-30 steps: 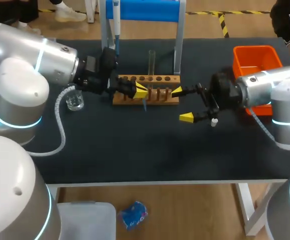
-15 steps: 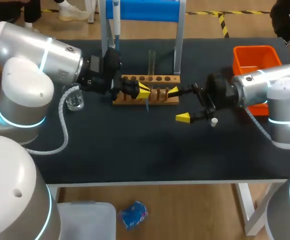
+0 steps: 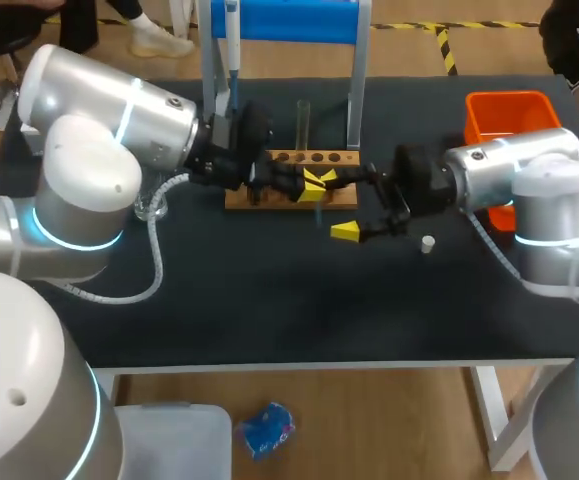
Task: Invert the test tube, pick up the pipette, mount the tip to pipette, aspirate from beaker and dispense into the tube, eject the tip, return the pipette, and cap with the stopper.
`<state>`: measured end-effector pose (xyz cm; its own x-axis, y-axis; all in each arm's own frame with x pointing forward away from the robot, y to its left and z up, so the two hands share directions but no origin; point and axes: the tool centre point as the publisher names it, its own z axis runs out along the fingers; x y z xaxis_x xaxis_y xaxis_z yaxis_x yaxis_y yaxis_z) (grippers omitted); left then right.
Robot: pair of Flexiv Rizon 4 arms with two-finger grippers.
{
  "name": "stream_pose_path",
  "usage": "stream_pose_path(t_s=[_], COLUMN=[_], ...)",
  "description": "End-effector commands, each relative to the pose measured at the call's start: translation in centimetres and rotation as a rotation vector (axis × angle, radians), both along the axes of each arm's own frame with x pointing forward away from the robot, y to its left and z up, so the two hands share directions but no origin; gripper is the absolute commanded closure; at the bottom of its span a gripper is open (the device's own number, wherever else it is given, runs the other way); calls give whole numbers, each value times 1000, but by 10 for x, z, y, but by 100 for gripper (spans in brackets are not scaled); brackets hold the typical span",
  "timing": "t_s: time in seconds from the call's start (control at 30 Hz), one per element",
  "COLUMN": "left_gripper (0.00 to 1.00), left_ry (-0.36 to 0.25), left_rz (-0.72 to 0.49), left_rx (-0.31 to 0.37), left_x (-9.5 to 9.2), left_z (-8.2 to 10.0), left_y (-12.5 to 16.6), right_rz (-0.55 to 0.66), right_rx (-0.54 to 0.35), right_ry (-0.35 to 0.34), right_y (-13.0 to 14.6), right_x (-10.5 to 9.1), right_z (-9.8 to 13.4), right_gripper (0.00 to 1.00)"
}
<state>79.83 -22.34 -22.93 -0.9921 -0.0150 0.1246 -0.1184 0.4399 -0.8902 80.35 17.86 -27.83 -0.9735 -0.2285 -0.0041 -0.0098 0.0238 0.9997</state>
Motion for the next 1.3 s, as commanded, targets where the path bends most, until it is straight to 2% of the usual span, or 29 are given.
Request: stream_pose_path(t_s=[0.03,0.07,0.13,0.17,0.2,0.23,0.3,0.4,0.47,0.53,0.57,0.6,0.63,0.7,0.77,0.9,1.0,1.13,1.3], left_gripper=[100,100,100,100,100,100,100,100,100,100,100,100,100,100,100,100,100,100,100], left_ry=[-3,-4,-3,-2,-2,-1,1,2,3,-13,1,-2,-10,-1,-6,2,3,6,6], left_rz=[-2,-3,-5,-5,-6,-6,-8,-9,-19,-6,-26,-22,-12,-26,-15,-19,-18,-16,-13], left_rx=[-4,-5,-3,0,1,2,12,14,2,48,7,-5,37,11,43,33,32,35,32], left_x=[3,3,4,5,5,5,6,6,6,5,6,5,5,6,6,6,6,6,6], left_z=[-5,-5,-6,-6,-7,-7,-8,-10,-9,-9,-10,-9,-9,-10,-10,-11,-12,-14,-14], left_y=[-8,-8,-9,-9,-10,-11,-12,-13,-15,-16,-17,-17,-17,-17,-18,-18,-17,-17,-17], right_rz=[2,2,5,6,8,8,9,15,17,20,21,21,22,24,25,24,24,22,21], right_rx=[5,8,9,8,7,7,7,5,3,3,3,2,1,0,0,1,3,5,5], right_ry=[0,2,3,3,4,4,4,9,11,15,16,17,18,21,22,23,23,22,23], right_y=[7,8,9,9,10,10,10,12,12,13,13,13,13,14,14,14,14,13,13], right_x=[2,2,3,3,3,3,4,5,6,6,6,7,7,7,7,7,7,8,8], right_z=[-2,-1,0,0,0,1,1,1,1,0,0,0,-1,-1,-2,-2,-2,-2,-2], right_gripper=[6,8,6,11,16,30,49,47,49,48,51,51,51,53,57,71,73,81,100])
